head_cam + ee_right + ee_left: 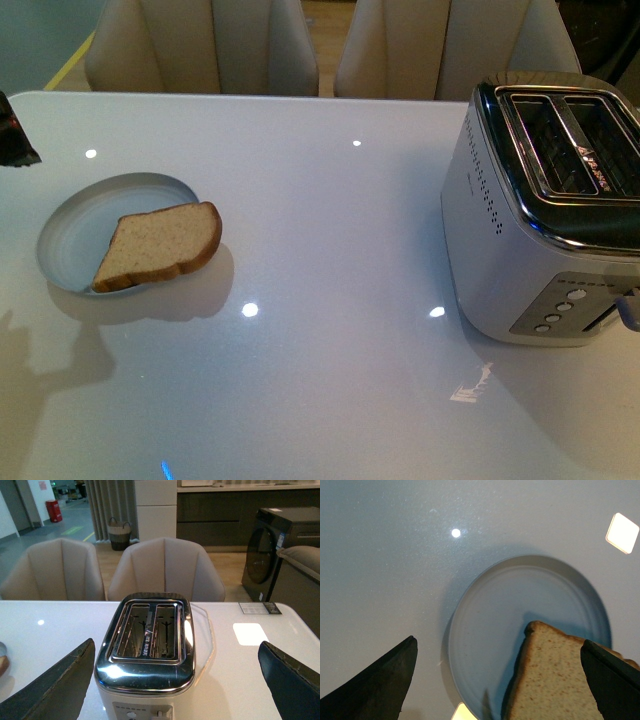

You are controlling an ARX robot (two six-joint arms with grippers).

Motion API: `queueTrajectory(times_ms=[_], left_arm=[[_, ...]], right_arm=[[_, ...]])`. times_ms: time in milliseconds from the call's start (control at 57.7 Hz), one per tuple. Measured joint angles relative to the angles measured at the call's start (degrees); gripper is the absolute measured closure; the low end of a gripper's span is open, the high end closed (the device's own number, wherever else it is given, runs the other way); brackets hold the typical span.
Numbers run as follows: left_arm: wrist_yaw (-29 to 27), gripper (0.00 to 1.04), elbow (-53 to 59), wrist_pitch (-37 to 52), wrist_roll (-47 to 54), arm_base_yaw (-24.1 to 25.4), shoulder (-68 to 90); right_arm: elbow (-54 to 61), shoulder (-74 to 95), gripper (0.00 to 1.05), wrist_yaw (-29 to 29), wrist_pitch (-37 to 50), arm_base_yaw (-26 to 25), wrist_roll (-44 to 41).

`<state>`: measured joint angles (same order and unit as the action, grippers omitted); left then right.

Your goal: Left arm holds plate, right arm toasts bread

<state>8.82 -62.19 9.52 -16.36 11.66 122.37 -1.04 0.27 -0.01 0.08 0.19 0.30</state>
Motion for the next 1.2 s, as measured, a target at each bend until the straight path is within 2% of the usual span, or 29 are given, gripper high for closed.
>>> queueTrajectory(times_ms=[468,1040,1196], left_arm=[[0.6,0.07,-11.8,-6.8,3.7,-0.3,14.8],[0.0,0.07,-19.9,-11.1,3.8,-0.5,22.3],[0.1,0.3,-20.8,-11.0,3.9,-0.3,23.2]], right_arm=[[0.0,0.0,0.09,0.0,0.0,0.0,0.0],[0.0,0.0,0.09,0.0,0.0,0.0,0.0],[0.0,0.0,0.09,0.0,0.0,0.0,0.0]])
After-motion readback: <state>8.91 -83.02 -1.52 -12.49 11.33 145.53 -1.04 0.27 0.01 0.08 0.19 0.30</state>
